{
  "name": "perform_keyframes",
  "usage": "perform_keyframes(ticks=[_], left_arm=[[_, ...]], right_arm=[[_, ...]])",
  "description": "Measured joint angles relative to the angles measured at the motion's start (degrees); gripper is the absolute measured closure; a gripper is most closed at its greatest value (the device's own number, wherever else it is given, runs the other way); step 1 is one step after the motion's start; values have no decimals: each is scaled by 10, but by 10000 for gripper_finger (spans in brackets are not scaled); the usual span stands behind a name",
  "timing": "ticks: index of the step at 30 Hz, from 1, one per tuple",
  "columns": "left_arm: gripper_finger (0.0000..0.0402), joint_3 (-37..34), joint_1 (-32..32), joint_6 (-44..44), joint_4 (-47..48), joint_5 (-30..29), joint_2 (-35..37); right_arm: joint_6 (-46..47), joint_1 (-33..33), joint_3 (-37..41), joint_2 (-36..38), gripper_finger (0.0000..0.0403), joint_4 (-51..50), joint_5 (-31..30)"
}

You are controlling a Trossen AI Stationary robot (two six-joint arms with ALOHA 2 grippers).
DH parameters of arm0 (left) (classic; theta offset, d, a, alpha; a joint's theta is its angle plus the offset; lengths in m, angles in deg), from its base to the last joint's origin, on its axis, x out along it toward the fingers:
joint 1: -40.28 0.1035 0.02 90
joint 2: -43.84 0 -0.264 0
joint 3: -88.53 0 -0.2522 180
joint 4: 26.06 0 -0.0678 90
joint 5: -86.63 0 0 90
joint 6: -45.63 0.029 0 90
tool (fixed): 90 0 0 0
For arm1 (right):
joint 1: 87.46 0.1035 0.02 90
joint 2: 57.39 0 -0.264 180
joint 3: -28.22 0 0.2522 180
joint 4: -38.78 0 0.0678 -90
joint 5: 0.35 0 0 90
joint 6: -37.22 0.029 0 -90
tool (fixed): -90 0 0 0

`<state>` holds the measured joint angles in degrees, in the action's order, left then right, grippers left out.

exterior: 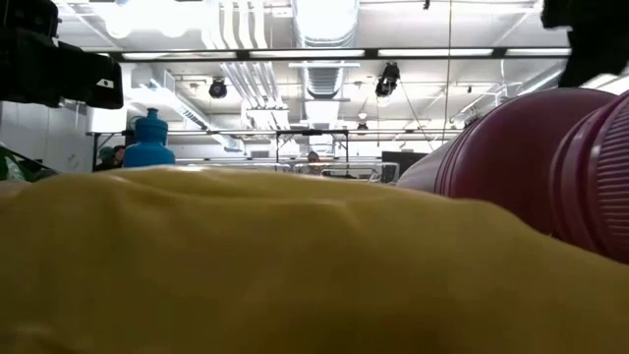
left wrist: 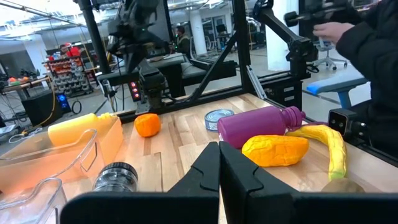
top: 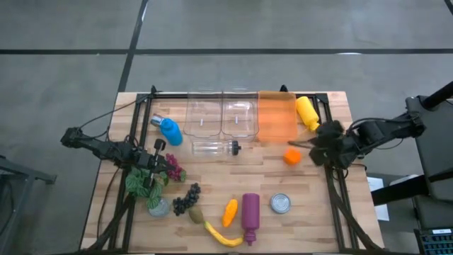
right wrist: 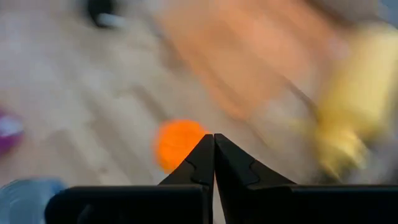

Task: Pick & Place Food Item
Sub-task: Put the yellow water bottle into the orange bin

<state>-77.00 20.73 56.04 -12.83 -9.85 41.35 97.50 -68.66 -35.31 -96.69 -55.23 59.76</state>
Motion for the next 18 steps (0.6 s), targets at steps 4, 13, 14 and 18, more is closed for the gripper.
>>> perform_keyframes(ticks=[4,13,14,18], left_arm=[[400,0,0,0,0,0,0],[400,0,0,0,0,0,0],[400,0,0,0,0,0,0],[400,0,0,0,0,0,0]], right_arm=[[54,-15,-29,-6,394,-49,15],[7,-37,-56,-8,394,-48,47],[-35,-37,-55,-9,394,-47,45],[-163,-37,-42,-16,394,-42,45]])
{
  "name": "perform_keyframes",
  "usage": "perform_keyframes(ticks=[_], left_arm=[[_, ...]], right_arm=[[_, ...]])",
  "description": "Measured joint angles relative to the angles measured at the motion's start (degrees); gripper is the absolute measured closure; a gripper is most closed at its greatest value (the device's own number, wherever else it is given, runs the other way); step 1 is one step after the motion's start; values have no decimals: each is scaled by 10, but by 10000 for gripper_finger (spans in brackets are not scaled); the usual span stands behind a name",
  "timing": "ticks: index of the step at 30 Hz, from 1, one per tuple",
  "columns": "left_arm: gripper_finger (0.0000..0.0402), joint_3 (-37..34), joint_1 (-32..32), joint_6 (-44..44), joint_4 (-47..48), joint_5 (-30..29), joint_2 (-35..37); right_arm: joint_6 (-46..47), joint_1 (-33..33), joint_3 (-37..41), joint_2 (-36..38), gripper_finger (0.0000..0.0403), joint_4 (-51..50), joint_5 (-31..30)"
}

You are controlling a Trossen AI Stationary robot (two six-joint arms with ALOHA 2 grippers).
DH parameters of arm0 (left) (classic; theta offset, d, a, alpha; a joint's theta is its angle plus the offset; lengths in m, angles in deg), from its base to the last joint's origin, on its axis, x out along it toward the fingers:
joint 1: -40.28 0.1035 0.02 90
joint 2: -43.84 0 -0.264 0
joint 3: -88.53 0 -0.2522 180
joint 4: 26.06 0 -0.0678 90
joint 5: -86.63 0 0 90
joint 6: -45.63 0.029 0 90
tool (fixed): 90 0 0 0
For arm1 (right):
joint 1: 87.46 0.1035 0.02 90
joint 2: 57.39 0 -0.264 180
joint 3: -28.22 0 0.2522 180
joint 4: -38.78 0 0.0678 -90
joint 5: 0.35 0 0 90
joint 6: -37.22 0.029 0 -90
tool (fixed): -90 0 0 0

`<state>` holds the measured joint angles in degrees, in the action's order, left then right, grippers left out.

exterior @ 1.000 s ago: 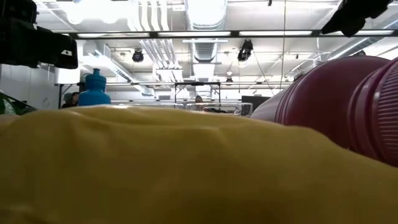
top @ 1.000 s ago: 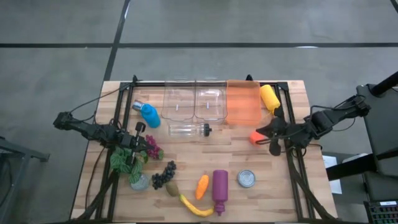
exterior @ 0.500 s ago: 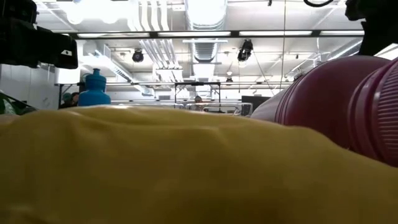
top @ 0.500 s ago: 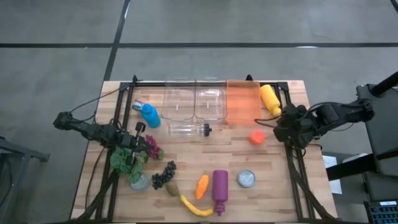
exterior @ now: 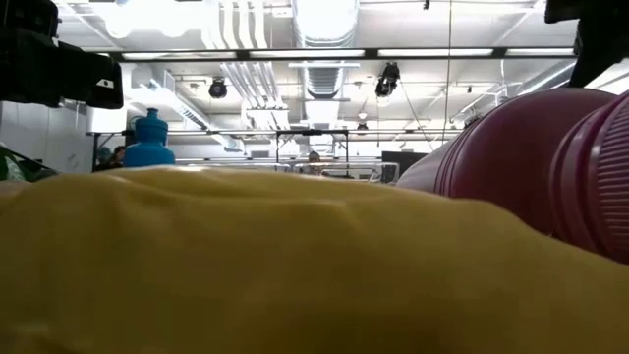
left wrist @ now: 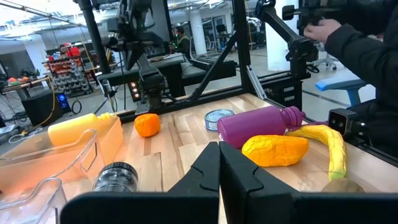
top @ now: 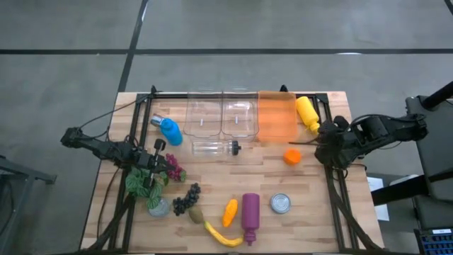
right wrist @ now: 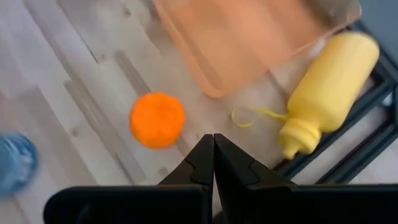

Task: Pick & Place Food Item
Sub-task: Put the yellow water bottle into the orange bin

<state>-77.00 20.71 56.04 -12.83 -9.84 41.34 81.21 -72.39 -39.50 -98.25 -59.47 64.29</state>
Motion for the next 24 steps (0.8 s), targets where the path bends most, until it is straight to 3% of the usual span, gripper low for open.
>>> perform_keyframes(ticks=[10,18,24], left_arm=[[400,0,0,0,0,0,0],[400,0,0,0,0,0,0],[400,0,0,0,0,0,0]], right_arm=[[-48,-33,-3,-89,394,10,12],[-6,-158,-11,-135,392,14,-8],[-34,-260,-8,-118,324,73,27]])
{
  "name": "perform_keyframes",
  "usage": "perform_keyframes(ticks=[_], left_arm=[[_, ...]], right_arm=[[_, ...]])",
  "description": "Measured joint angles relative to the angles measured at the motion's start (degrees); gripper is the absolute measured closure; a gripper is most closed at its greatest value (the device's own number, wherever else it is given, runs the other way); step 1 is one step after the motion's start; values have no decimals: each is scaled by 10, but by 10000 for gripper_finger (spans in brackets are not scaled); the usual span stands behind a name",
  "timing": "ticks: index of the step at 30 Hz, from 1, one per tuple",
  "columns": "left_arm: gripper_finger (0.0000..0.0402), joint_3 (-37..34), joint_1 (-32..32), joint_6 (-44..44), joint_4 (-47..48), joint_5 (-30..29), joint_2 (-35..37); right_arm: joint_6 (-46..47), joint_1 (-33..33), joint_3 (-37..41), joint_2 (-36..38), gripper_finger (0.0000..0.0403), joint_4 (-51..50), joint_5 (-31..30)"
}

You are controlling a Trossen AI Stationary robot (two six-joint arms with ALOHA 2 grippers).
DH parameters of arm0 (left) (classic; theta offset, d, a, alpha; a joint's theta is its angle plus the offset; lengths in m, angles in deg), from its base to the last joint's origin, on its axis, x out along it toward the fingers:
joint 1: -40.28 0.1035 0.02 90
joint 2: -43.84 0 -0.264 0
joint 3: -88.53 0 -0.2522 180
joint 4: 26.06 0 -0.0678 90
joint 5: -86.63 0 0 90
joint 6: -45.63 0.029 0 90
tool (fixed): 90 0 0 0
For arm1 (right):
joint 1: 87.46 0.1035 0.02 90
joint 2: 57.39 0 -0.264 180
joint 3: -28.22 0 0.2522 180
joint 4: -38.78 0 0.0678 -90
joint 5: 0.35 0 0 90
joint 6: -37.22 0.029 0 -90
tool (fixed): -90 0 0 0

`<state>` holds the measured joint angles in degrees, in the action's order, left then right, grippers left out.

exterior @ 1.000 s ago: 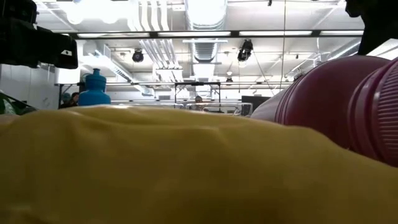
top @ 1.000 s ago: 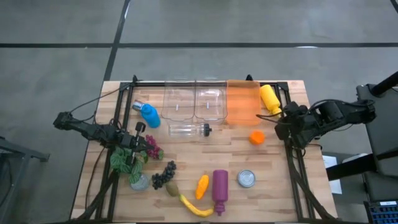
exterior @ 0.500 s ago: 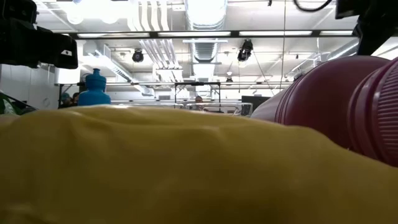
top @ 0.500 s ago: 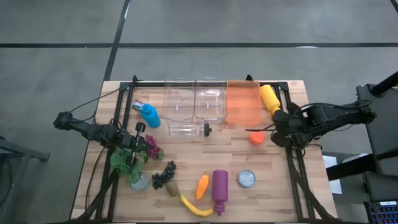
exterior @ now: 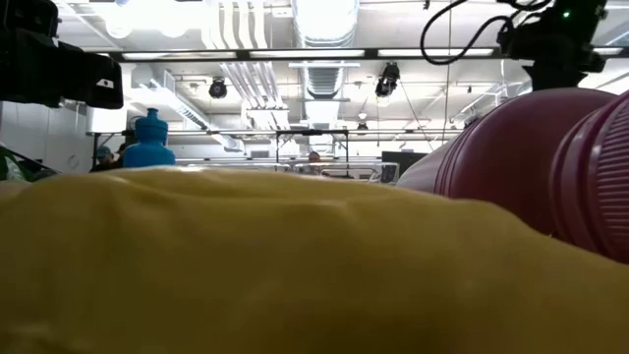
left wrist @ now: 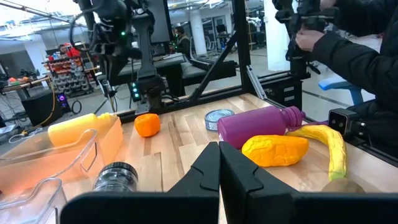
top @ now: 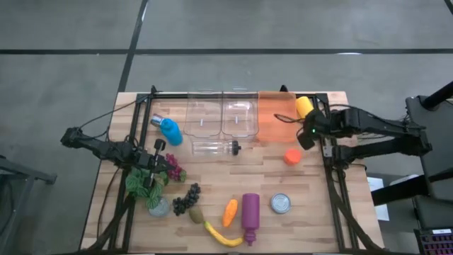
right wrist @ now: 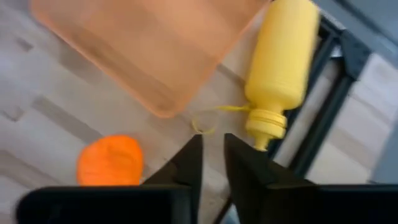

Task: Pick & Place Food Item
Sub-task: Put the yellow water bottle into the orange bin

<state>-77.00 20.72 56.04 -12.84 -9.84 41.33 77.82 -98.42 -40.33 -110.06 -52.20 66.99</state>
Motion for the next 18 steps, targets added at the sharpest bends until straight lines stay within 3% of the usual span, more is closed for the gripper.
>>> perform_keyframes(ticks=[4,8,14,18], left_arm=[[400,0,0,0,0,0,0],[400,0,0,0,0,0,0],[400,0,0,0,0,0,0],[400,0,0,0,0,0,0]], right_arm=[[-68,-47,5,-3,262,36,43],[-76,-91,7,-26,221,44,48],[-78,-124,13,-60,200,44,51],[-185,-124,16,-68,199,43,80]])
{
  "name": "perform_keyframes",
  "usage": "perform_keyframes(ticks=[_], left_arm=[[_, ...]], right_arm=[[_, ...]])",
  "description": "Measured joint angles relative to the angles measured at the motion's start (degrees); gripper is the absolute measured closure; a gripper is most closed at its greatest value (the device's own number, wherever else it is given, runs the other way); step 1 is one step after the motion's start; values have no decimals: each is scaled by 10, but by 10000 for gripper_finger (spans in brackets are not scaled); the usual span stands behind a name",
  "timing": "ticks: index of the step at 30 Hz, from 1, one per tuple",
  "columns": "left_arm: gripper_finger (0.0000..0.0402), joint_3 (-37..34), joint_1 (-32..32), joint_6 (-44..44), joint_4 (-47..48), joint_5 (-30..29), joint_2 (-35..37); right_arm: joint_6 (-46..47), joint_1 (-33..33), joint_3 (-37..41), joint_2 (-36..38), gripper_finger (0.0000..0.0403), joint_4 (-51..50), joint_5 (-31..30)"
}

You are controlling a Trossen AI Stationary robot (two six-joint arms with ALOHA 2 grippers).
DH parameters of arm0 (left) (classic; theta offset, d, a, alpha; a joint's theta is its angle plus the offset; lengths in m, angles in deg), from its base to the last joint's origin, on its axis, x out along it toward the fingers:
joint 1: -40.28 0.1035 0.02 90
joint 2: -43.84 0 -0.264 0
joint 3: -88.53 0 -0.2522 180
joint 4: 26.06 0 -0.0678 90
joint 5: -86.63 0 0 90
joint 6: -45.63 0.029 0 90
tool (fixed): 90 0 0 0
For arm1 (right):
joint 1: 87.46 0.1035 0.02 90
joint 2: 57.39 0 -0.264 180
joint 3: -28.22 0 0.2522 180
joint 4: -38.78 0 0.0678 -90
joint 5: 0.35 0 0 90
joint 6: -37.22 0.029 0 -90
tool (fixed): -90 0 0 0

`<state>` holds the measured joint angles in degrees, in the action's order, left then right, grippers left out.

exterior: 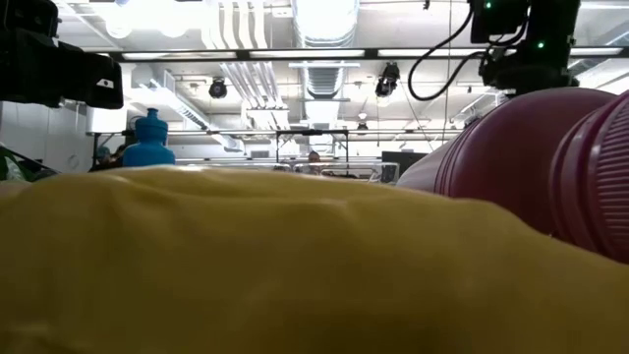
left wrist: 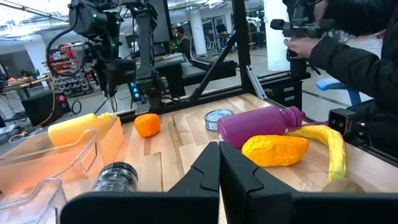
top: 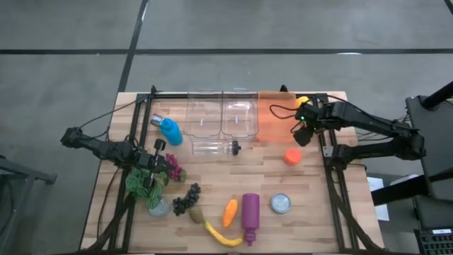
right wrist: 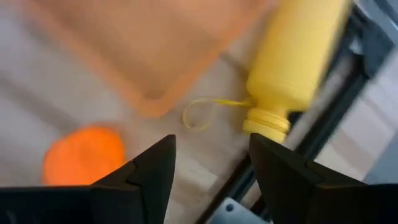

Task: Pick & Place Food Item
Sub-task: Put the yellow water bottle into the orange bin

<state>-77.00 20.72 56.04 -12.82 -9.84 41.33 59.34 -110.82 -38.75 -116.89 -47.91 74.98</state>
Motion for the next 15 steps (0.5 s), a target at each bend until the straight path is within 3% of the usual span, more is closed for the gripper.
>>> perform_keyframes(ticks=[3,8,15], left_arm=[[400,0,0,0,0,0,0],[400,0,0,0,0,0,0],[400,0,0,0,0,0,0]], right_arm=[[-67,0,0,2,199,1,73],[-125,0,8,-3,199,6,35],[-231,1,61,-22,199,18,46]])
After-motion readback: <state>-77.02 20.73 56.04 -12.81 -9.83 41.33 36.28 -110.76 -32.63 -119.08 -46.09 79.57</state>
